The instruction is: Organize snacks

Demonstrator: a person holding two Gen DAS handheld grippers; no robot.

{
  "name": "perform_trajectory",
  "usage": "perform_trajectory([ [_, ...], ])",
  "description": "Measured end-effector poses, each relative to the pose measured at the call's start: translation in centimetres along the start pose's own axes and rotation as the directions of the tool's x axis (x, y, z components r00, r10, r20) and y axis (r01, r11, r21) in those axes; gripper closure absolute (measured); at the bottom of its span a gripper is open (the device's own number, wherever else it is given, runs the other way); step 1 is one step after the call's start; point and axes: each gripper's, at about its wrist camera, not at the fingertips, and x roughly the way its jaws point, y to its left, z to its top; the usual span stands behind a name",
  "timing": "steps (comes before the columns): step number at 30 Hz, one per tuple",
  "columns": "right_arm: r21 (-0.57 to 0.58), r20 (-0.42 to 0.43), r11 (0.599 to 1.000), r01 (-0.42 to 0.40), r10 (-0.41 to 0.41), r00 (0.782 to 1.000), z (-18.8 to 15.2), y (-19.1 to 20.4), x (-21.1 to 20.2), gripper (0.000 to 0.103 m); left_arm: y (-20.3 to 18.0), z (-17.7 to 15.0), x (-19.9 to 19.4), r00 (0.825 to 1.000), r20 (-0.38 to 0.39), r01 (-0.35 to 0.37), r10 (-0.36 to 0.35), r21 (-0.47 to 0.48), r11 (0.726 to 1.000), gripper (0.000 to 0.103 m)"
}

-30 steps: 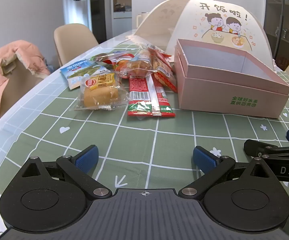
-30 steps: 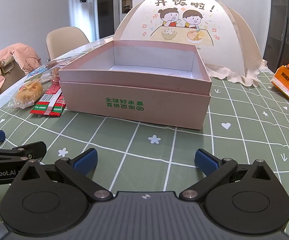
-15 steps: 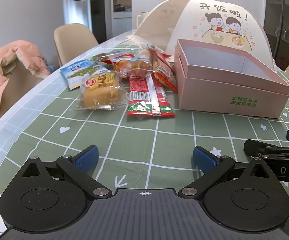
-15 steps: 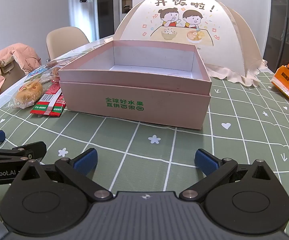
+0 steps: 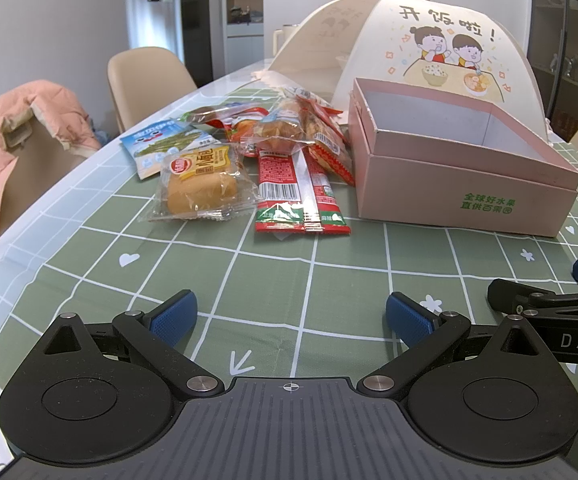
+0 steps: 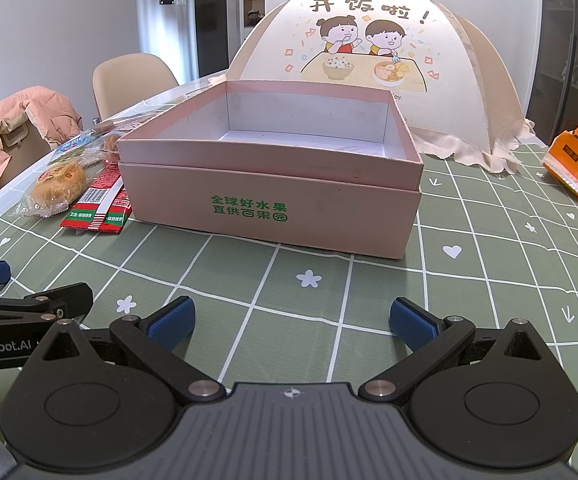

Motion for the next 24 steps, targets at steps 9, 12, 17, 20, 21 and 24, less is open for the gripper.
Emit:
perform_trajectory([
  [9, 0.002, 0.000, 1.000, 0.002, -0.002, 1.000, 0.0, 0.0, 0.1, 0.000, 0.0, 0.0, 0.0, 1.000, 0.000, -0.001, 0.001, 0.001, 1.000, 0.000],
  [12, 0.005, 0.000, 1.000, 0.007, -0.007, 1.000, 0.0, 0.0, 0.1, 0.000, 0.0, 0.0, 0.0, 1.000, 0.000, 0.000, 0.000, 0.000, 1.000, 0.000],
  [17, -0.009, 0.000, 1.000, -0.012, 0.012, 1.000, 0.1, 0.0, 0.7, 0.000, 0.0, 0.0, 0.0, 1.000, 0.000, 0.001, -0.001, -0.002, 1.000, 0.000],
  [20, -0.007, -0.051, 1.000, -0.014, 0.013, 0.999, 1.1, 0.2, 0.9, 0.000, 0.5, 0.2, -0.2, 1.000, -0.009, 0.013, -0.014, -0.019, 1.000, 0.001],
  [21, -0.010, -0.100, 1.000, -0.014, 0.013, 0.995, 1.7, 0.4, 1.1, 0.000, 0.9, 0.6, -0.3, 1.000, -0.022, 0.022, -0.022, -0.031, 0.999, 0.001],
  [24, -0.001, -0.209, 1.000, -0.006, 0.006, 0.978, 2.8, 0.2, 1.2, 0.000, 3.2, 3.1, -0.7, 1.000, -0.002, 0.009, -0.009, -0.094, 0.996, 0.001],
])
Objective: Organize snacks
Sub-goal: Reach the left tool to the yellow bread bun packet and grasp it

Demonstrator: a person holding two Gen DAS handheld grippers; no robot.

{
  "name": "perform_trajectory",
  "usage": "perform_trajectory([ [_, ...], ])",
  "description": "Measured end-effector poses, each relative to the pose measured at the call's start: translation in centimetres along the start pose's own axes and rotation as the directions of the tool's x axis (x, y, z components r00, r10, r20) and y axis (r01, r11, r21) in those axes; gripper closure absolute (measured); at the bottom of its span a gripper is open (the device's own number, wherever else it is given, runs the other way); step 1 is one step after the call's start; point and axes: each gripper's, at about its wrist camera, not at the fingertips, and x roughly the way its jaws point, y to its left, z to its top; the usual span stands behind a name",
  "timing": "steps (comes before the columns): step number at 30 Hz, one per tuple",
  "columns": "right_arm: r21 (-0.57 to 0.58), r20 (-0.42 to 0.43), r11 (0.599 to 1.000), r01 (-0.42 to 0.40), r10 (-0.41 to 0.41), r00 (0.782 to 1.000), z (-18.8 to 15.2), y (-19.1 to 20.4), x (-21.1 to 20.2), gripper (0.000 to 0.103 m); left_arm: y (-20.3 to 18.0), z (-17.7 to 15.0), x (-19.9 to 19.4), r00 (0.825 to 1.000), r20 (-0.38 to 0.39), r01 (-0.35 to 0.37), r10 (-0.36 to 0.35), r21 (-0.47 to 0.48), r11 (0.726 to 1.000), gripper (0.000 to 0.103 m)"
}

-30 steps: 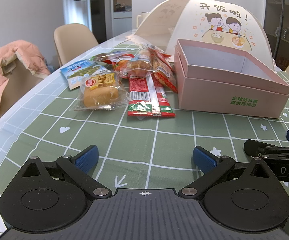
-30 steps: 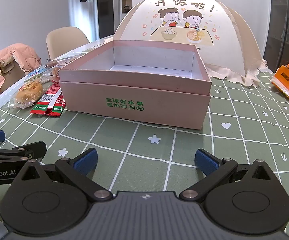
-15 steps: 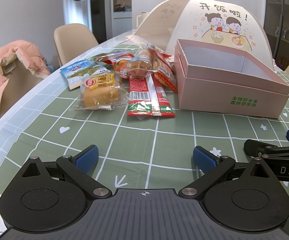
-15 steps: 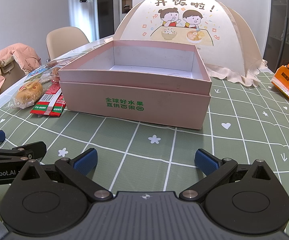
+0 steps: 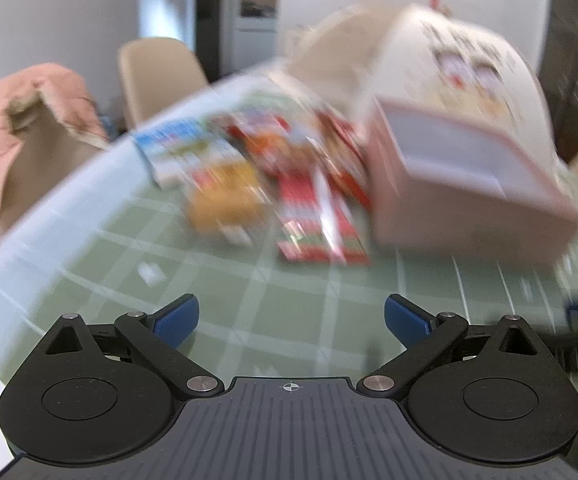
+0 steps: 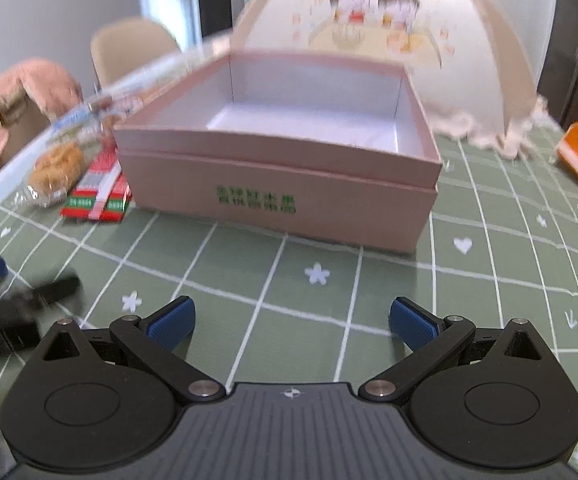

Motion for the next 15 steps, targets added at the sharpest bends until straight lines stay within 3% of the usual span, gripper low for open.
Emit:
perform_trajectory([
  [3, 0.011, -0.037, 1.000, 0.012, -0.012, 0.999, 0.1, 0.2, 0.0, 0.000, 2.6, 4.6, 1.4, 1.000, -0.017, -0.016, 0.014, -0.090, 0.996, 0.001],
  [5, 0.012, -0.051, 1.000, 0.015, -0.014, 0.999, 0.1, 0.5, -0.1, 0.000, 3.9, 7.0, 3.5, 0.997, -0.074, -0.016, 0.007, -0.131, 0.991, 0.001],
  [8, -0.040, -0.085, 0.999, -0.021, 0.018, 0.996, 0.4, 1.2, -0.2, 0.000, 4.3, 8.8, 6.9, 0.991, -0.127, -0.050, 0.039, -0.086, 0.995, 0.001],
  [10, -0.098, -0.117, 0.993, -0.068, 0.056, 0.992, 1.0, 2.2, -0.4, 0.008, 4.3, 8.9, 8.8, 0.987, -0.153, -0.064, 0.057, -0.038, 0.997, 0.004],
  [13, -0.162, -0.127, 0.974, -0.160, 0.141, 0.982, 1.8, 4.3, -1.6, 0.013, 5.3, 8.3, 9.9, 0.981, -0.192, -0.034, 0.024, -0.046, 0.998, 0.044],
  [15, -0.192, -0.111, 0.953, -0.235, 0.217, 0.970, 2.8, 5.9, -2.7, 0.017, 6.5, 7.8, 9.0, 0.984, -0.177, -0.029, 0.015, -0.076, 0.997, 0.045],
])
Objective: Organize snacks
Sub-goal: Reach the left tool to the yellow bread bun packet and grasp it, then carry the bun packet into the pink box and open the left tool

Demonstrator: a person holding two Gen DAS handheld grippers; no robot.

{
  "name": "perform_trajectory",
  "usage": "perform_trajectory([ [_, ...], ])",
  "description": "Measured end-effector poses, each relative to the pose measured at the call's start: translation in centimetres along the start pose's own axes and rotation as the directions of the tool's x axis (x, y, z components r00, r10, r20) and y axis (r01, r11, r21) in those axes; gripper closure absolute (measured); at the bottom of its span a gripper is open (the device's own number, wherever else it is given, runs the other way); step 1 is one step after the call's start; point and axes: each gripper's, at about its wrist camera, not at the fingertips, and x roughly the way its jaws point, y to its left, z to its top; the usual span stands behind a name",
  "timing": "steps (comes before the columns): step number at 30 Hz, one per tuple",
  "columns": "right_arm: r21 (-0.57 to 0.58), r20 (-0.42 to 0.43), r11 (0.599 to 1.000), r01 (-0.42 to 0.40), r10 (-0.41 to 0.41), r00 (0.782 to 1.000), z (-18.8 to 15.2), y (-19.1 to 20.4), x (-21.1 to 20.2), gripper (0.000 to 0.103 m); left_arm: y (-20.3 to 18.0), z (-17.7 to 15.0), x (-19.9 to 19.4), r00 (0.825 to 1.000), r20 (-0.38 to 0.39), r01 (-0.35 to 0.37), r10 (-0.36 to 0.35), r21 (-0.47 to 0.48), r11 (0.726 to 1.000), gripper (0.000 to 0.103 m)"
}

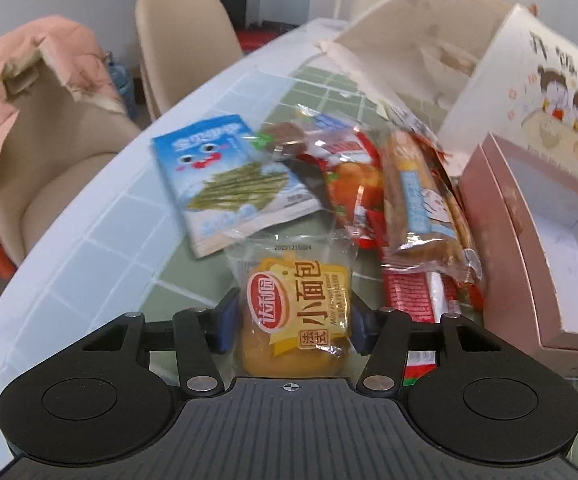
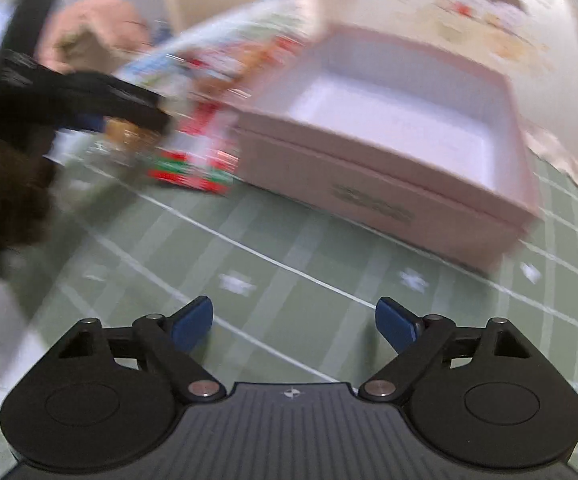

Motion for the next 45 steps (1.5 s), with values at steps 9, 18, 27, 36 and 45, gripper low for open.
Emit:
perform_trajectory([
  [9, -0.112, 0.120, 0.982, -0.150, 0.163, 0.979, 13.6, 5.3, 1.7, 0.032, 6.5, -4.8, -7.0, 1.000, -0.001, 0.012, -0.012, -0.140, 0.990, 0.045],
  [18, 0.263, 0.001, 0.964, -0.026, 0.027, 1.000, 27.5, 4.8, 17.8, 0.032, 8.6, -5.9, -9.4, 0.997, 0.011, 0.076, -0.076, -0.221, 0.972, 0.045],
  [27, -0.139, -0.087, 0.980, -0.144, 0.133, 0.987, 22.3, 8.7, 15.2, 0.087, 10.8, -6.1, -10.0, 0.999, 0.008, 0.040, -0.039, -0.274, 0.961, 0.045],
  [36, -0.119, -0.216, 0.914, -0.388, 0.358, 0.908, 8.7, 5.6, 4.9, 0.093, 6.6, -8.9, -11.6, 0.996, -0.055, 0.057, -0.070, -0.210, 0.976, 0.045],
  [45, -0.090, -0.164, 0.943, -0.320, 0.303, 0.939, 1.6, 0.5, -0.7, 0.093, 0.3, -10.7, -14.7, 0.988, -0.071, 0.129, -0.140, -0.136, 0.982, 0.045],
])
